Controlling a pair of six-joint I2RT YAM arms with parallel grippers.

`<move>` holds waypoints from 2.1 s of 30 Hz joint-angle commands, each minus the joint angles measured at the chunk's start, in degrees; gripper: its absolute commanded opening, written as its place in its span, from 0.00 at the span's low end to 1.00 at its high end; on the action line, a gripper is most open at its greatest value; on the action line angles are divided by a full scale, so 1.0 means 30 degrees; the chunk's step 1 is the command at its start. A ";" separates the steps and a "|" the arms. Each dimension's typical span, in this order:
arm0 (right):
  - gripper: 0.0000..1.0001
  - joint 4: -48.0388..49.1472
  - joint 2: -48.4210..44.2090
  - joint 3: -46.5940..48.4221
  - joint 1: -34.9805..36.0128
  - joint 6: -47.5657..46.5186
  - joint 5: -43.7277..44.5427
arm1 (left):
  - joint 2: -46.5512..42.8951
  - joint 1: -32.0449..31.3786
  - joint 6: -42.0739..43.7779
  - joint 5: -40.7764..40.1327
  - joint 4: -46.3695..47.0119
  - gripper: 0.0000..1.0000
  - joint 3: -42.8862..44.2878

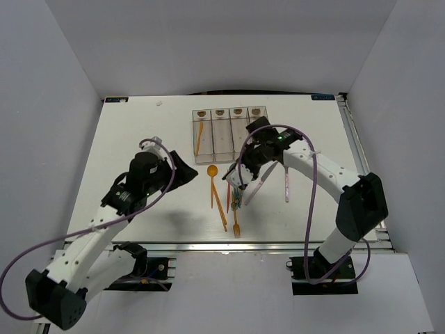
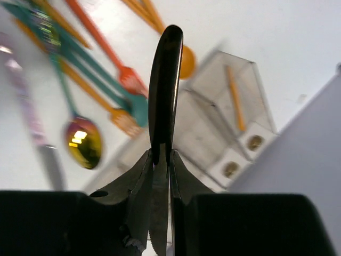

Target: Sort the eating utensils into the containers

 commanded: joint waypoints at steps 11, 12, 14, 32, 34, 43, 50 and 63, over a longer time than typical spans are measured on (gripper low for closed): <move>0.00 0.7249 0.8174 0.8635 0.2360 -0.0654 0.9289 | -0.6002 0.0110 -0.2354 -0.3684 -0.5429 0.86 -0.2152; 0.00 0.7249 0.9282 1.0123 0.2420 -0.0654 0.9758 | -0.6179 0.0110 -0.2354 -0.3772 -0.5519 0.86 -0.2240; 0.00 0.7016 1.0168 1.1334 0.2450 -0.1208 1.0639 | -0.6618 0.0110 -0.2384 -0.3860 -0.5841 0.86 -0.2299; 0.00 0.8068 1.0143 0.8237 0.2333 -0.8328 0.9793 | -0.8378 0.0109 -0.2793 -0.4388 -0.6751 0.87 -0.2592; 0.00 0.8361 1.0172 0.8058 0.2333 -0.8856 0.9617 | -0.8466 0.0081 -0.2823 -0.4359 -0.6809 0.87 -0.2563; 0.00 0.8715 1.0348 0.7912 0.2332 -1.1050 0.8533 | -0.9111 0.0109 -0.3174 -0.4300 -0.7073 0.87 -0.2563; 0.03 0.9036 1.0523 0.7618 0.2508 -1.1728 0.8123 | -0.9287 0.0081 -0.3291 -0.4300 -0.7190 0.87 -0.2563; 0.25 0.9651 1.0729 0.7149 0.2802 -1.1729 0.7918 | -0.9550 0.0109 -0.3496 -0.4183 -0.7365 0.87 -0.2563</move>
